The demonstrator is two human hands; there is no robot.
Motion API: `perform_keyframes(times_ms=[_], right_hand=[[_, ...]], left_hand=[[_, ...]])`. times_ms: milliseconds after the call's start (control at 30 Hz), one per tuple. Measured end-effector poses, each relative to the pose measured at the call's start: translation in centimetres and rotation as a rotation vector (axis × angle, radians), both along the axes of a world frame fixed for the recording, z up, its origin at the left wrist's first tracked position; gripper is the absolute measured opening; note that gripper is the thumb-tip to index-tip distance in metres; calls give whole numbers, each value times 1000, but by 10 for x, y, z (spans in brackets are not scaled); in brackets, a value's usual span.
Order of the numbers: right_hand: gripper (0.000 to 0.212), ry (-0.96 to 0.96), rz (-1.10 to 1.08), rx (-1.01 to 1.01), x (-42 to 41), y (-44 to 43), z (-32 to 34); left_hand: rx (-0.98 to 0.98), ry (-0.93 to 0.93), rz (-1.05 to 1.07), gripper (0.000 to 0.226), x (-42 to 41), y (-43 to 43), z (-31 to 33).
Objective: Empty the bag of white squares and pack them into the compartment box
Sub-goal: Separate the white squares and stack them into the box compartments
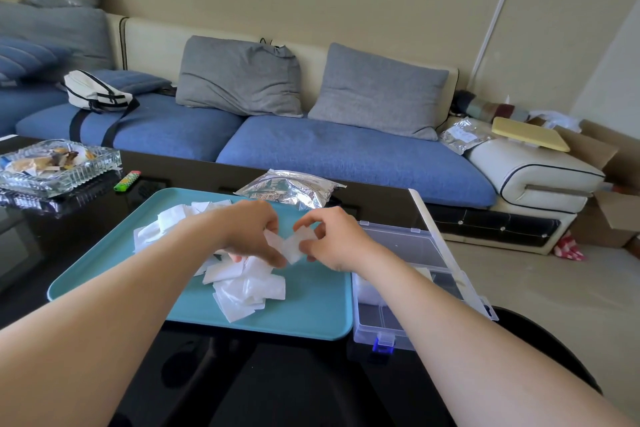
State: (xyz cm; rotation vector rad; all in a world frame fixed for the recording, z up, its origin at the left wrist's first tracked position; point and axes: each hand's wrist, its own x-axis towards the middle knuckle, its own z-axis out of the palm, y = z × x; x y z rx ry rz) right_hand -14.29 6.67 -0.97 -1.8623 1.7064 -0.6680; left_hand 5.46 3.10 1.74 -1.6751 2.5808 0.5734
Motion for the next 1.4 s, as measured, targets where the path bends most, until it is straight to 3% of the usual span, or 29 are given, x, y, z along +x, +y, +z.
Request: perform_keyframes(times_ms=[267, 400, 500, 600, 733, 933, 1100, 1267, 1400], right_hand=[[21, -133, 15, -51, -24, 7, 12], [9, -150, -38, -114, -32, 13, 18], [21, -147, -97, -163, -35, 16, 24], [36, -170, -65, -147, -34, 20, 29], [19, -298, 10, -104, -28, 25, 32], [12, -368, -17, -152, -26, 28, 36], [11, -395, -34, -135, -23, 29, 38], [12, -503, -95, -105, -18, 28, 42], [9, -504, -124, -137, -14, 28, 40]], left_hand=[[-104, 243, 13, 23, -6, 3, 2], [-70, 388, 49, 11, -8, 0, 0], [16, 457, 42, 8, -10, 3, 1], [178, 596, 73, 14, -18, 9, 6], [318, 690, 92, 24, -25, 16, 9], [671, 976, 189, 41, -37, 29, 21], [730, 1008, 192, 64, -43, 30, 23], [734, 1032, 178, 52, -47, 34, 28], [726, 1057, 200, 60, -51, 33, 25]])
